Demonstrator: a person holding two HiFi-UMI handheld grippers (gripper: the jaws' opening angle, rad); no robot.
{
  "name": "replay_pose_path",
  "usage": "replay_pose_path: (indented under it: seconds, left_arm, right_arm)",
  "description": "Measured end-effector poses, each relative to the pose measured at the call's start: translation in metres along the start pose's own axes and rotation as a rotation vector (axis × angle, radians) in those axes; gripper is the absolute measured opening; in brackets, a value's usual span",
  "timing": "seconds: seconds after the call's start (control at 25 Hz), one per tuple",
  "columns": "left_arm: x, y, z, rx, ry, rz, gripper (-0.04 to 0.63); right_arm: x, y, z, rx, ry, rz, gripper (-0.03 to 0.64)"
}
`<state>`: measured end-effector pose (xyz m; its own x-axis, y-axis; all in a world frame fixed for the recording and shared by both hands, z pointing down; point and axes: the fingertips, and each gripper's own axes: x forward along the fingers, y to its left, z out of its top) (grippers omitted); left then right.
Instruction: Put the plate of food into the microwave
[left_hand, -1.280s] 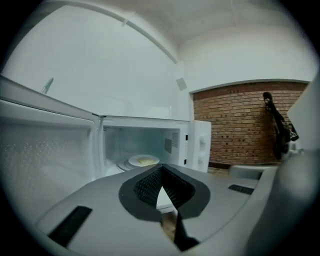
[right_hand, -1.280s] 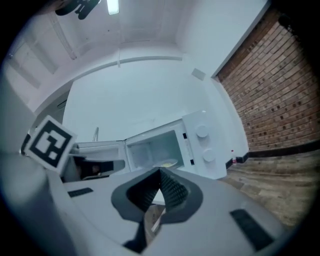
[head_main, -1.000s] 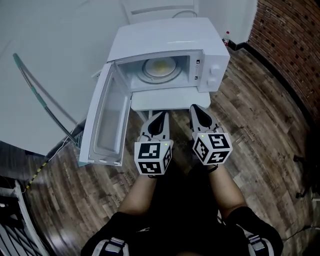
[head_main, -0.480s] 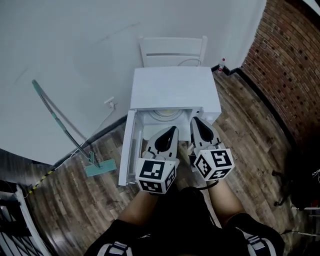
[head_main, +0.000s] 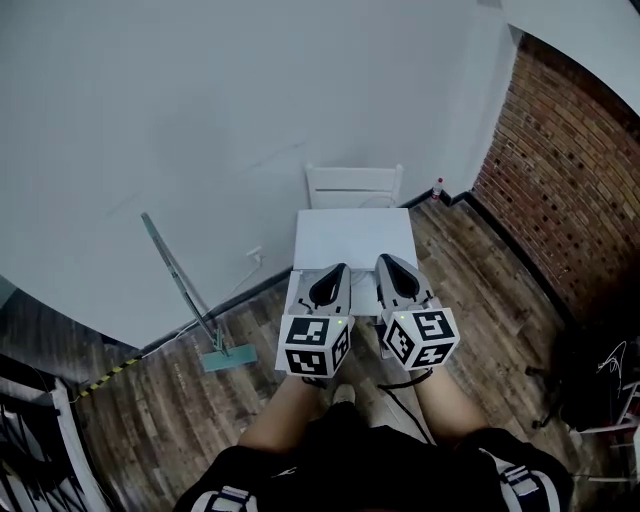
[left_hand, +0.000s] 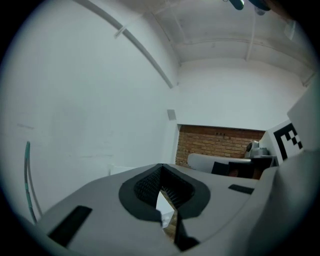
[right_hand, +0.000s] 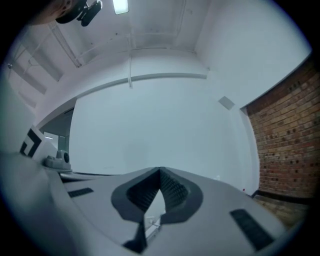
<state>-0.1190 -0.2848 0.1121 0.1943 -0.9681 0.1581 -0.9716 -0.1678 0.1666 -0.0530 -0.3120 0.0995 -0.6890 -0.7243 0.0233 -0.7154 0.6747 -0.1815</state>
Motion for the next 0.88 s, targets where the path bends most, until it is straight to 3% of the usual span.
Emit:
replay_pose_path:
  seconds: [0.2, 0.36, 0.64, 0.88]
  left_arm:
    - [-0.035, -0.035, 0.008, -0.018, -0.026, -0.031, -0.002]
    - [-0.052, -0.058, 0.003, 0.009, -0.015, -0.042, -0.002]
    - [-0.074, -0.072, 0.003, -0.042, -0.020, -0.053, -0.002]
    - [-0.082, -0.080, 0.005, -0.033, -0.032, -0.043, -0.002]
  right_arm:
    - [-0.040, 0.011, 0.013, 0.005, -0.003, -0.018, 0.012]
    - [-0.066, 0.010, 0.013, 0.026, -0.013, -0.027, 0.012]
    - [-0.087, 0.012, 0.020, 0.073, -0.018, -0.004, 0.012]
    - [-0.099, 0.016, 0.018, 0.060, -0.015, 0.000, 0.012]
